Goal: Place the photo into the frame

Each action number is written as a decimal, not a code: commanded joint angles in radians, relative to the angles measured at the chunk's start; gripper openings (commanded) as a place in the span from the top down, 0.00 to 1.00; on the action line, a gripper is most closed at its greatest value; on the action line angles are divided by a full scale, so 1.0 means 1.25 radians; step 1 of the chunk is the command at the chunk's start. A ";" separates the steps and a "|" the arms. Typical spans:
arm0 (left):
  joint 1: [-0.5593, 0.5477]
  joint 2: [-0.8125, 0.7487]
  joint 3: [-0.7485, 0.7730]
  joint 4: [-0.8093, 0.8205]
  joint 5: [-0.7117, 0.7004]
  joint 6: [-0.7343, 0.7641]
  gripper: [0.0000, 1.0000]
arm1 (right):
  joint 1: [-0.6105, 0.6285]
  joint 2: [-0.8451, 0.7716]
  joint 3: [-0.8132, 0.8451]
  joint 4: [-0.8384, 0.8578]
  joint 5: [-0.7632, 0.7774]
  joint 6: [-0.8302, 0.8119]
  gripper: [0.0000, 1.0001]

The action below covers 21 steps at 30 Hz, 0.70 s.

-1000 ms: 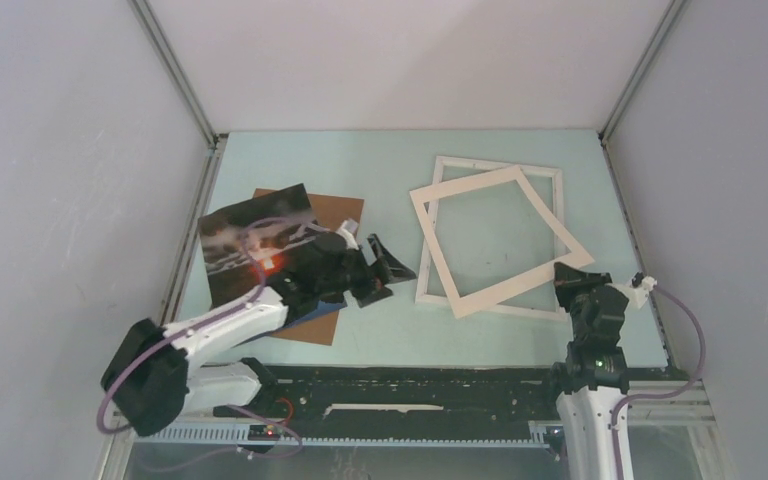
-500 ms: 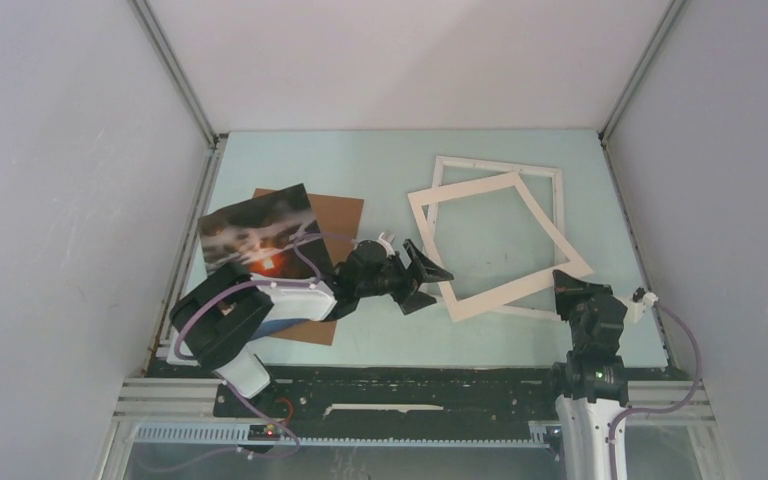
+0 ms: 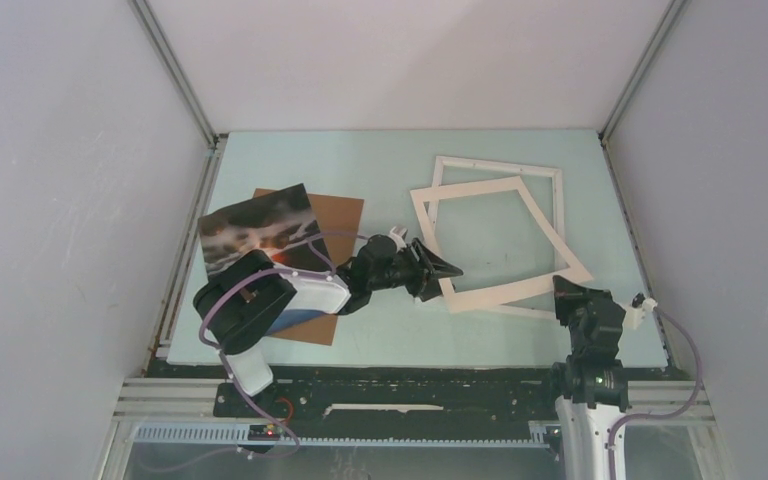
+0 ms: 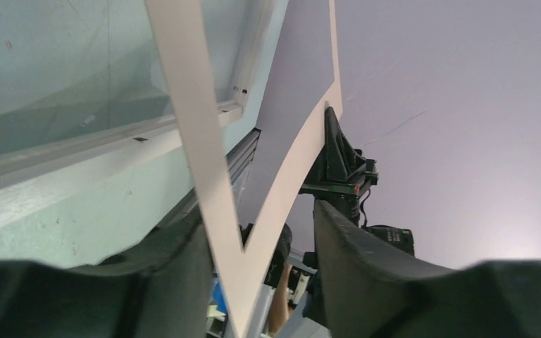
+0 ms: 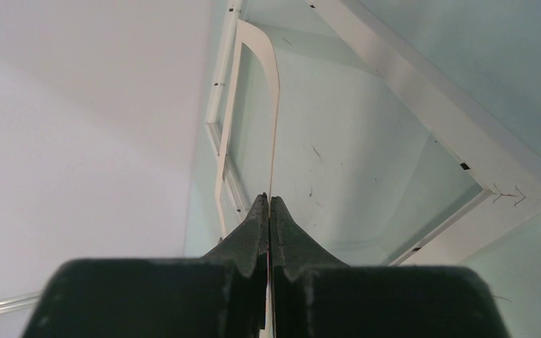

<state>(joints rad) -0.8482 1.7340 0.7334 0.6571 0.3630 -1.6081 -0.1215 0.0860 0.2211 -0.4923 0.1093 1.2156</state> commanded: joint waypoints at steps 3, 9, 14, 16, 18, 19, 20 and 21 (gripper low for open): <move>-0.004 0.032 0.022 0.066 -0.013 -0.014 0.62 | 0.014 -0.015 0.024 -0.028 0.030 0.004 1.00; -0.001 0.033 0.083 -0.123 -0.006 0.139 0.93 | 0.019 -0.016 0.057 -0.085 0.015 -0.110 0.78; 0.013 -0.002 0.187 -0.439 -0.063 0.378 1.00 | 0.040 -0.018 0.103 -0.185 0.018 -0.224 0.44; 0.022 0.005 0.236 -0.525 -0.067 0.456 1.00 | 0.043 -0.022 0.125 -0.229 0.020 -0.260 0.31; 0.033 0.030 0.286 -0.594 -0.045 0.505 1.00 | 0.044 -0.027 0.140 -0.260 -0.010 -0.272 0.21; 0.038 0.044 0.319 -0.624 -0.031 0.529 1.00 | 0.044 -0.026 0.145 -0.273 -0.025 -0.271 0.19; 0.043 0.056 0.345 -0.661 -0.023 0.555 1.00 | 0.044 -0.021 0.160 -0.288 -0.034 -0.272 0.16; 0.044 0.066 0.370 -0.699 -0.025 0.584 1.00 | 0.044 -0.010 0.179 -0.309 -0.033 -0.275 0.15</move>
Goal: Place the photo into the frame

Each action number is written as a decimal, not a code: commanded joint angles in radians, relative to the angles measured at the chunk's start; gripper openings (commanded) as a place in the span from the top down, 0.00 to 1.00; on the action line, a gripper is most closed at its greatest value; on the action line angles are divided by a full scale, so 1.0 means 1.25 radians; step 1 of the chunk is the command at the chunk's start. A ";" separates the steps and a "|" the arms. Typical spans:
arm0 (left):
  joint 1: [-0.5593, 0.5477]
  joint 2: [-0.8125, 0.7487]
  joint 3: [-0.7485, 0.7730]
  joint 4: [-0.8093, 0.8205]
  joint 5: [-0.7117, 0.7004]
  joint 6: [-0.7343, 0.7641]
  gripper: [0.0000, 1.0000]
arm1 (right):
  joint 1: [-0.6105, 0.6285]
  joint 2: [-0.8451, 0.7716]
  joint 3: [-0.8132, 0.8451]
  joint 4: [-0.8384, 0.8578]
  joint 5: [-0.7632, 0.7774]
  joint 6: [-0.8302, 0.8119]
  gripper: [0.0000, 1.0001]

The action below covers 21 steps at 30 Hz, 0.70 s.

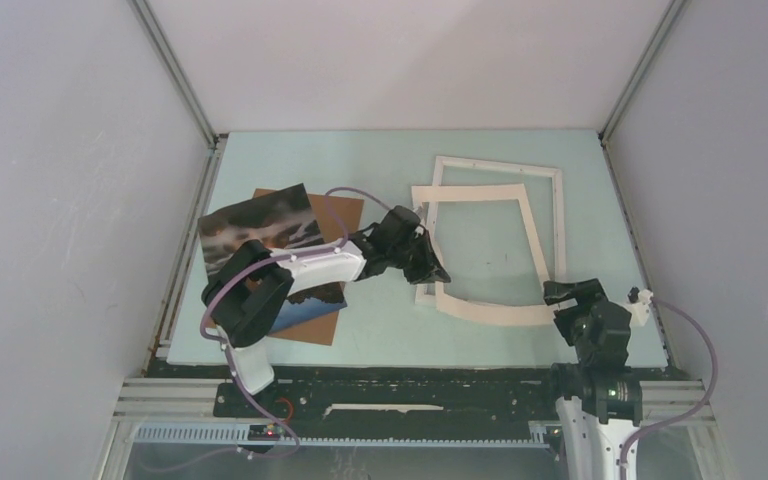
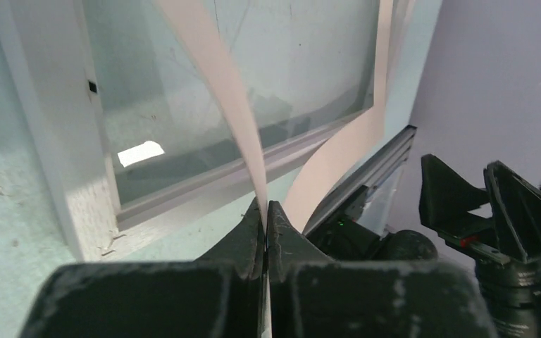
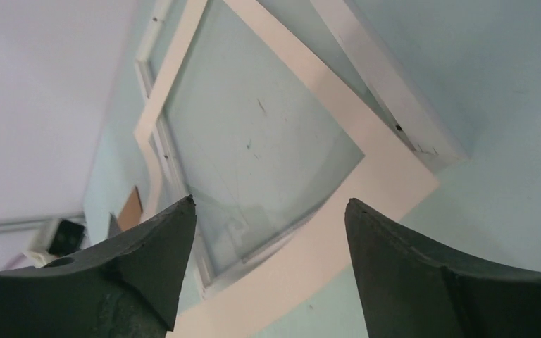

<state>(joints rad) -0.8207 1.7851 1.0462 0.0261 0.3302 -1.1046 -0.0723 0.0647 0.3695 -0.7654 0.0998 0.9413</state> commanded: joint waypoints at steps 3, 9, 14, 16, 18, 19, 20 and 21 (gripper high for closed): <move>0.027 0.031 0.152 -0.242 -0.001 0.243 1.00 | 0.004 0.029 0.132 -0.130 -0.019 -0.084 0.12; 0.043 0.035 0.169 -0.230 0.055 0.250 1.00 | 0.004 0.064 0.239 -0.099 -0.033 -0.145 0.05; 0.029 -0.035 0.138 -0.251 -0.001 0.220 1.00 | 0.004 0.144 0.247 -0.047 -0.103 -0.205 0.00; 0.029 -0.068 0.090 -0.202 0.008 0.184 1.00 | 0.004 0.179 0.247 -0.033 -0.127 -0.211 0.00; 0.028 -0.098 0.060 -0.183 0.002 0.160 1.00 | 0.004 0.199 0.247 -0.019 -0.141 -0.214 0.00; 0.026 -0.113 0.050 -0.182 -0.009 0.156 1.00 | 0.004 0.201 0.246 -0.008 -0.146 -0.217 0.00; 0.024 -0.130 0.039 -0.182 -0.022 0.154 1.00 | 0.004 0.202 0.243 0.006 -0.153 -0.220 0.00; 0.019 -0.146 0.030 -0.184 -0.039 0.159 1.00 | 0.004 0.201 0.239 0.023 -0.160 -0.225 0.00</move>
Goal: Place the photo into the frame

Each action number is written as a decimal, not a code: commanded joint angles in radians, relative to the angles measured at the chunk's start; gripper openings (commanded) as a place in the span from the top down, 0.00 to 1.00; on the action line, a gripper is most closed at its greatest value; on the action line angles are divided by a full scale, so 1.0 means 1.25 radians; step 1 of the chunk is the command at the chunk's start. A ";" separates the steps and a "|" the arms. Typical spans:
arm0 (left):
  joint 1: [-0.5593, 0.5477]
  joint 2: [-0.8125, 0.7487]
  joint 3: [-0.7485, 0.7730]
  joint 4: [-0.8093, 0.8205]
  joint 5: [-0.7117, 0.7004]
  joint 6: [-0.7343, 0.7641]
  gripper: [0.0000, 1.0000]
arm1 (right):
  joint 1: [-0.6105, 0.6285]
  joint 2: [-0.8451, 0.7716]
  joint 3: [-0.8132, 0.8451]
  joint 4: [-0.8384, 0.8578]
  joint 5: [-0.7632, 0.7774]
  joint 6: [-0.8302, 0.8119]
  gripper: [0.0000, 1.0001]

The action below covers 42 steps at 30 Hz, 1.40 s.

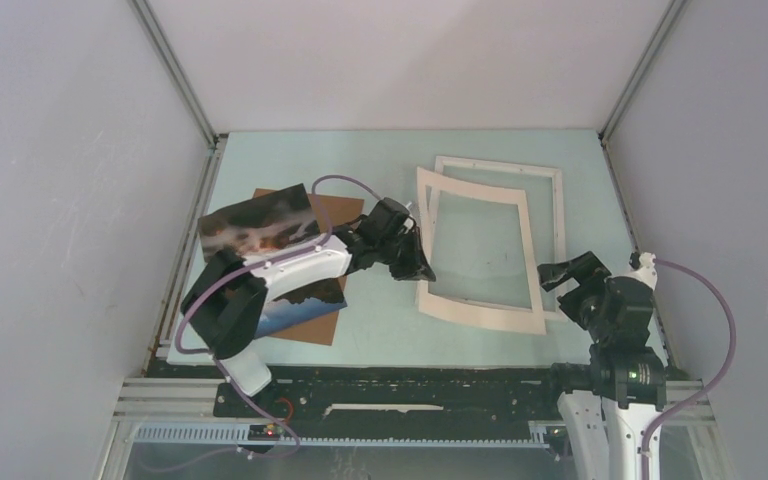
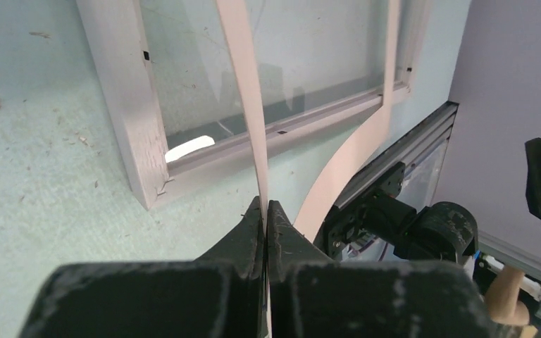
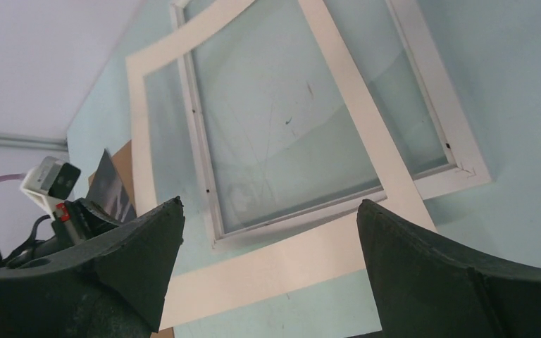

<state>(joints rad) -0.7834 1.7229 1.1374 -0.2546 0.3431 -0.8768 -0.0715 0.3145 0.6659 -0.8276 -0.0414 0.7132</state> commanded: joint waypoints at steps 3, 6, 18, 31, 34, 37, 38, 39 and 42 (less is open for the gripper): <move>-0.026 -0.106 -0.036 0.020 -0.088 0.009 1.00 | 0.001 0.003 -0.001 0.084 -0.053 -0.049 0.00; -0.026 -0.061 0.015 -0.008 -0.065 0.029 1.00 | 0.002 0.004 -0.004 0.091 -0.054 -0.052 0.00; 0.023 0.079 0.198 -0.074 -0.009 0.031 1.00 | 0.000 -0.022 -0.003 0.080 -0.047 -0.065 0.00; 0.054 0.161 0.265 -0.029 0.047 -0.010 1.00 | -0.003 -0.012 -0.002 0.087 -0.037 -0.069 0.00; 0.053 0.157 0.263 -0.011 0.040 -0.033 1.00 | -0.003 -0.011 -0.003 0.087 -0.037 -0.066 0.00; 0.054 0.143 0.262 0.012 0.028 -0.049 1.00 | -0.004 -0.010 -0.003 0.090 -0.040 -0.063 0.00; 0.055 0.140 0.260 0.021 0.027 -0.055 1.00 | -0.004 -0.009 -0.003 0.091 -0.040 -0.063 0.00; 0.053 0.134 0.256 0.028 0.017 -0.060 1.00 | -0.004 -0.008 -0.003 0.091 -0.040 -0.061 0.00; 0.050 0.104 0.220 0.043 -0.044 -0.072 1.00 | -0.004 -0.007 -0.003 0.090 -0.037 -0.061 0.00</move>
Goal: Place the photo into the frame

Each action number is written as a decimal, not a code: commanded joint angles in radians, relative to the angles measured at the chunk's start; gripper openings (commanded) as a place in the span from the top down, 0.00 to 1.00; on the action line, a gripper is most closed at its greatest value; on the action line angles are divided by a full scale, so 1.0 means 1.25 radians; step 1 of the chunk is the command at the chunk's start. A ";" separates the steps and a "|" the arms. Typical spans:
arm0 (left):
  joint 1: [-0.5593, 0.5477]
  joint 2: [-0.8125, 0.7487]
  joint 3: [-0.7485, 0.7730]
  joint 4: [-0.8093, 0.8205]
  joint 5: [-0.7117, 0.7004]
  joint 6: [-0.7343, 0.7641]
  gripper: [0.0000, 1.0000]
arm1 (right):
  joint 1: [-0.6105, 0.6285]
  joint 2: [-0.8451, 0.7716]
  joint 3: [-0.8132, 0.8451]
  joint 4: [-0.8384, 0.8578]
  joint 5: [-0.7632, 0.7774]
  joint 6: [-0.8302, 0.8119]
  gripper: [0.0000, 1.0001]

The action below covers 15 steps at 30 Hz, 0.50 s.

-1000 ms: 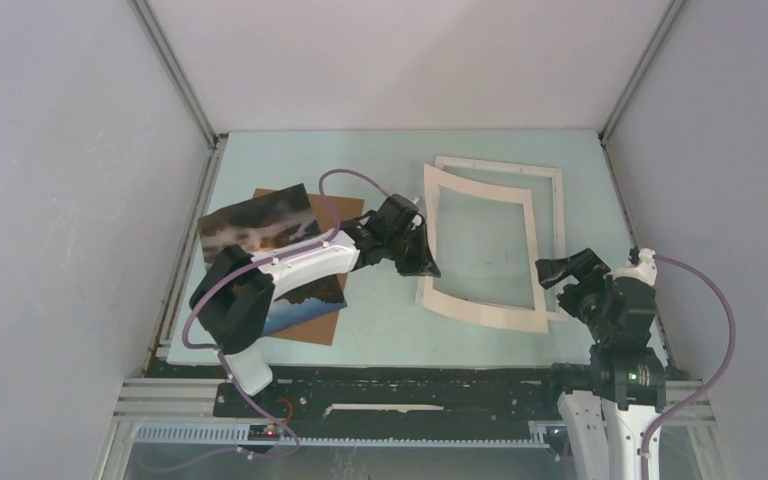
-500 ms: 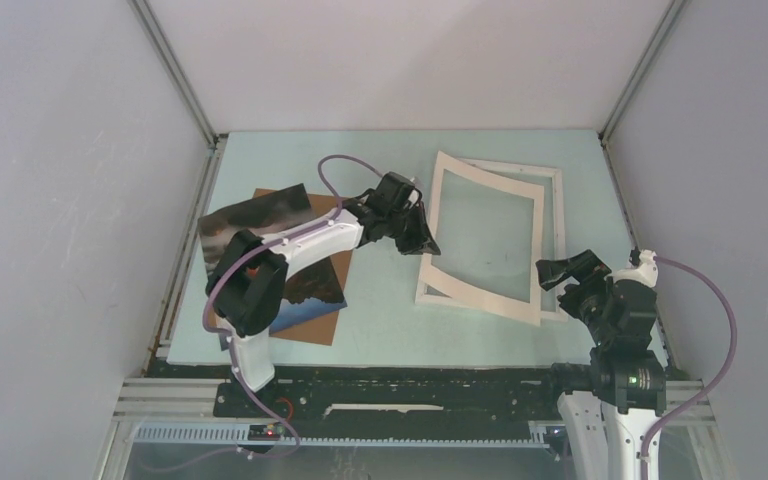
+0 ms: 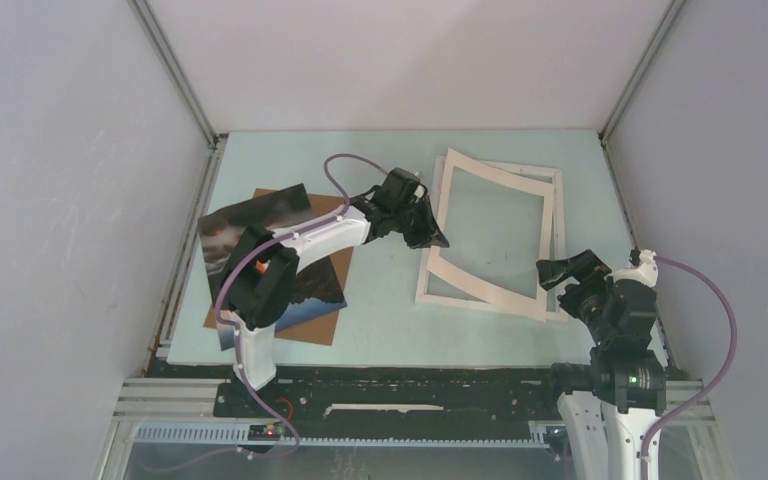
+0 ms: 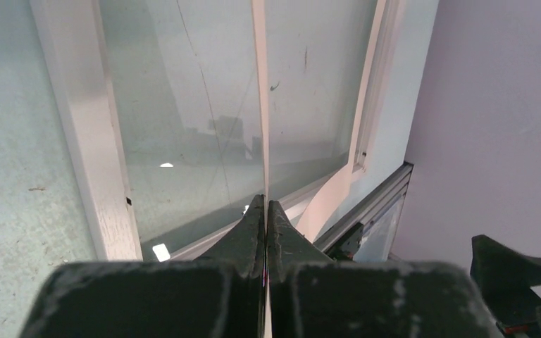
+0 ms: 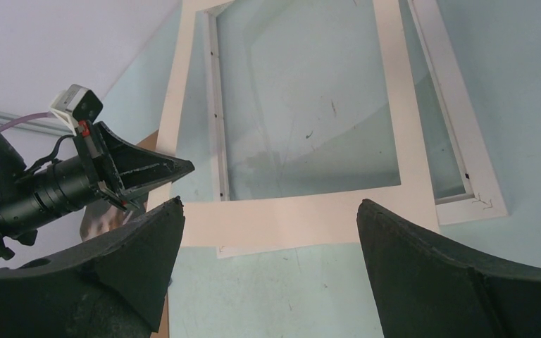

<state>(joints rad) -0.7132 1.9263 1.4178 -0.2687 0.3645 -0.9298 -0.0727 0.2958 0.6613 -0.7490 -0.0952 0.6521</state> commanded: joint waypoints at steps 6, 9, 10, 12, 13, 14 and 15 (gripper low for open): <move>-0.006 -0.064 -0.037 0.083 -0.100 -0.068 1.00 | -0.004 0.005 0.001 0.026 0.003 -0.008 0.00; -0.006 -0.039 -0.023 0.096 -0.089 -0.090 1.00 | -0.004 0.003 0.002 0.025 0.005 -0.009 0.00; -0.005 -0.032 -0.017 0.101 -0.083 -0.098 1.00 | -0.004 0.003 0.001 0.026 0.007 -0.009 0.00; -0.006 -0.021 -0.012 0.108 -0.078 -0.113 1.00 | -0.004 0.003 0.001 0.024 0.014 -0.007 0.00; -0.005 -0.022 -0.015 0.110 -0.081 -0.121 1.00 | -0.005 0.006 0.001 0.026 0.017 -0.007 0.00; -0.006 -0.027 -0.022 0.114 -0.086 -0.129 1.00 | -0.006 0.011 0.000 0.029 0.020 -0.008 0.00; -0.004 -0.036 -0.035 0.124 -0.093 -0.135 1.00 | -0.006 0.016 0.001 0.033 0.020 -0.008 0.00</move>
<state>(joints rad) -0.7158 1.8935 1.3941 -0.1757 0.2718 -1.0428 -0.0769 0.2966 0.6613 -0.7486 -0.0902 0.6529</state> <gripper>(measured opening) 0.003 0.994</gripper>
